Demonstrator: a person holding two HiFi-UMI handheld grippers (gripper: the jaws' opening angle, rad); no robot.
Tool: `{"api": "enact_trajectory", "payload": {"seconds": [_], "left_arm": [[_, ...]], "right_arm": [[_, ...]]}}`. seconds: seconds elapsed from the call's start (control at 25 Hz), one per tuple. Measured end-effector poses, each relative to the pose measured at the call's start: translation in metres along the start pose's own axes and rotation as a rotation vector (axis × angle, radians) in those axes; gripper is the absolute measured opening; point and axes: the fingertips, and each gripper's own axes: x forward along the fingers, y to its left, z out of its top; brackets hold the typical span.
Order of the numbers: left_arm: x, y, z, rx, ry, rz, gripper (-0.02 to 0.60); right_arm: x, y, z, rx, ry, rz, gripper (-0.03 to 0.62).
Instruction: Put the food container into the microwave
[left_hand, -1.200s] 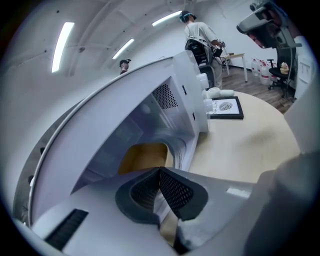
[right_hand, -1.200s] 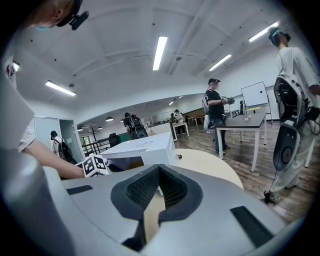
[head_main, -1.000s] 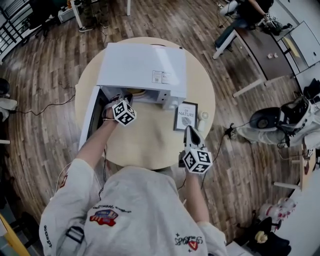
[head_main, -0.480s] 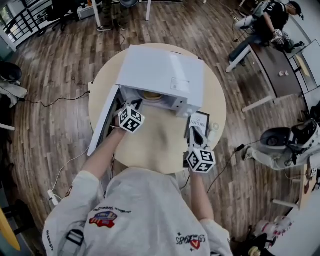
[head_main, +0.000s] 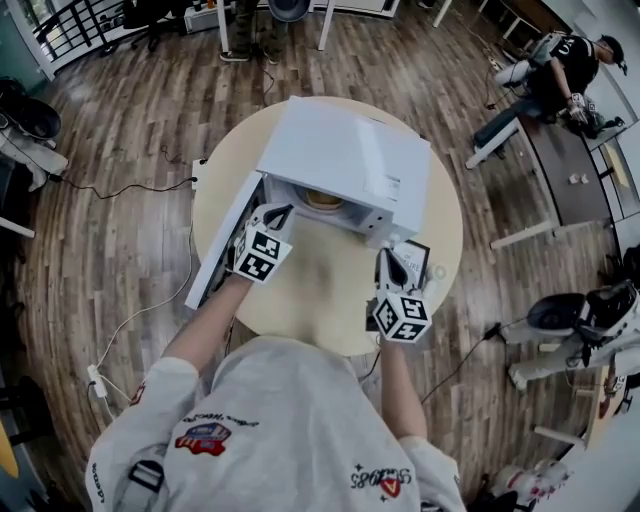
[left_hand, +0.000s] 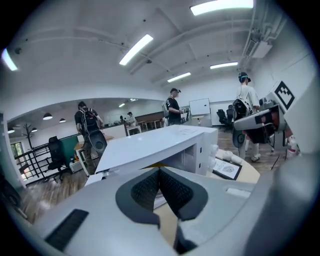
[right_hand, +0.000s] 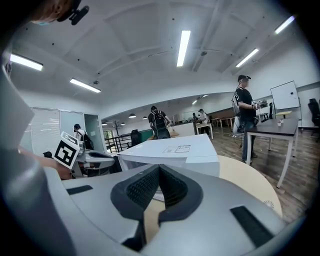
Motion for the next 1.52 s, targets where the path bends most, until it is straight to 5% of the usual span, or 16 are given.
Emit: {"api": "enact_trajectory", "payload": {"seconds": [0.52, 1.52], "left_arm": [[-0.049, -0.005, 0.056, -0.111, -0.209, -0.034, 0.005], [-0.059, -0.006, 0.033, -0.152, -0.19, -0.041, 0.005]], "right_arm": [[-0.002, 0.017, 0.034, -0.021, -0.095, 0.04, -0.008], [-0.015, 0.019, 0.035, -0.112, -0.105, 0.026, -0.009]]}}
